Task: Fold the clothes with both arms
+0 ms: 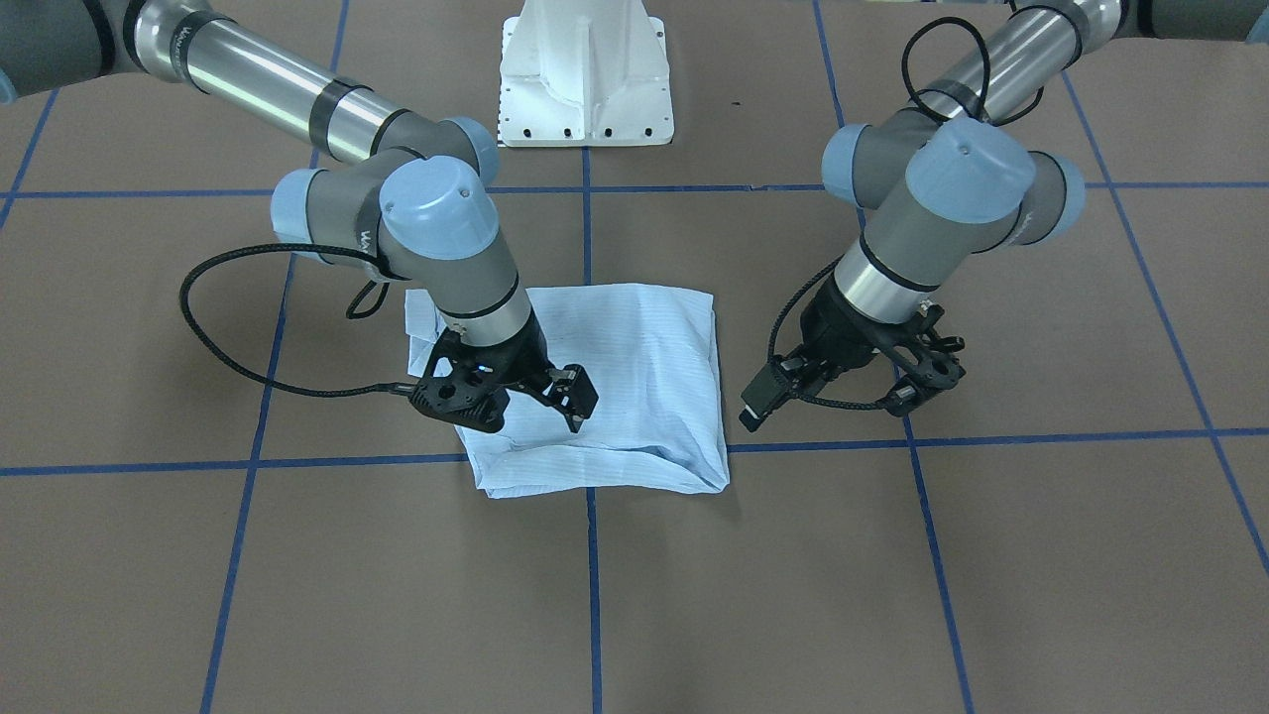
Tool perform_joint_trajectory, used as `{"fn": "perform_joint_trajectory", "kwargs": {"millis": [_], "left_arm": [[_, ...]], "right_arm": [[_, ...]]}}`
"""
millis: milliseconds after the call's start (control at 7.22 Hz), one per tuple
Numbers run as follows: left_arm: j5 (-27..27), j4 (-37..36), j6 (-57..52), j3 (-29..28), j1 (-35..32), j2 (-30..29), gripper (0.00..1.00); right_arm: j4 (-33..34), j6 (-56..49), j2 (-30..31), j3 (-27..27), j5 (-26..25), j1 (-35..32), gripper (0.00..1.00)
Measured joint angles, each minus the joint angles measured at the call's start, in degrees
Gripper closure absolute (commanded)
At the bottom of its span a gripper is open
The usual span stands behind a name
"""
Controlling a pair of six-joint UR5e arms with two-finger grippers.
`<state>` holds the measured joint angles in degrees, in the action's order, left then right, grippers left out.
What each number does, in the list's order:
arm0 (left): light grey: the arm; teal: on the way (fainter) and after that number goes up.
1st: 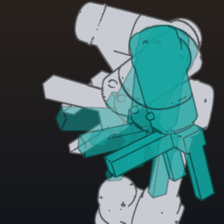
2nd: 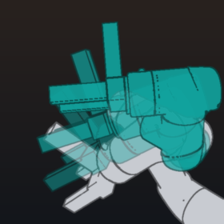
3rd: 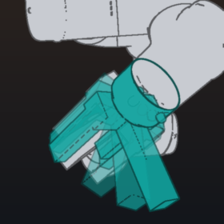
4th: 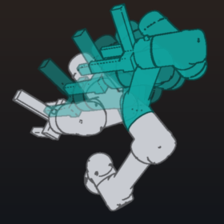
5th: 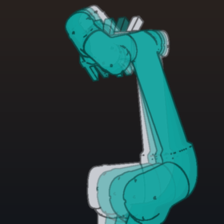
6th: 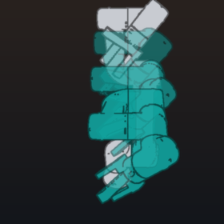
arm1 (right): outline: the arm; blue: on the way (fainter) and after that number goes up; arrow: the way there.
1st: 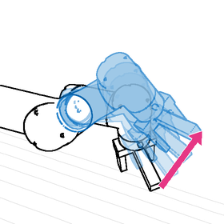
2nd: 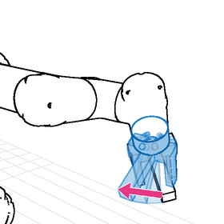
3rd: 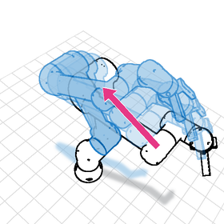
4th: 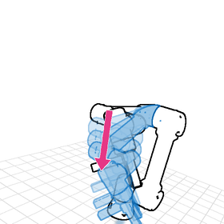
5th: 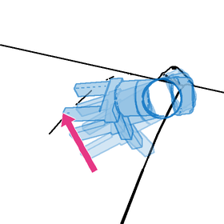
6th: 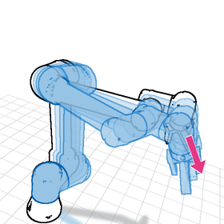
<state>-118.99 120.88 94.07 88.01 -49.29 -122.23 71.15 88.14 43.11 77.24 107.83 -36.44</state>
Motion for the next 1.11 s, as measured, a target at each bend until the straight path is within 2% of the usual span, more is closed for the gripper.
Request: {"fn": "perform_joint_trajectory", "kwargs": {"millis": [277,554,692,969,1108], "left_arm": [[-1.8,-0.1,-5.8,1.2,-2.8,2.8,0.0],[-2.3,-0.1,-7.1,1.3,-3.9,3.6,0.0],[-2.5,-0.1,-7.2,1.3,-4.2,3.9,0.0],[-2.6,0.0,-7.2,1.4,-4.4,4.9,0.0],[-2.6,0.0,-7.2,1.4,-4.4,5.0,0.0]], "right_arm": [[4.7,-8.9,-3.3,-2.6,-5.4,4.4,0.0],[8.0,-17.8,-9.9,-12.3,-9.5,5.2,0.0],[6.4,-21.1,-12.4,-17.7,-11.3,4.6,0.01],[-2.1,-24.6,-16.3,-28.3,-14.1,2.1,0.01],[-5.8,-25.8,-17.5,-31.2,-15.1,0.6,0.01]]}}
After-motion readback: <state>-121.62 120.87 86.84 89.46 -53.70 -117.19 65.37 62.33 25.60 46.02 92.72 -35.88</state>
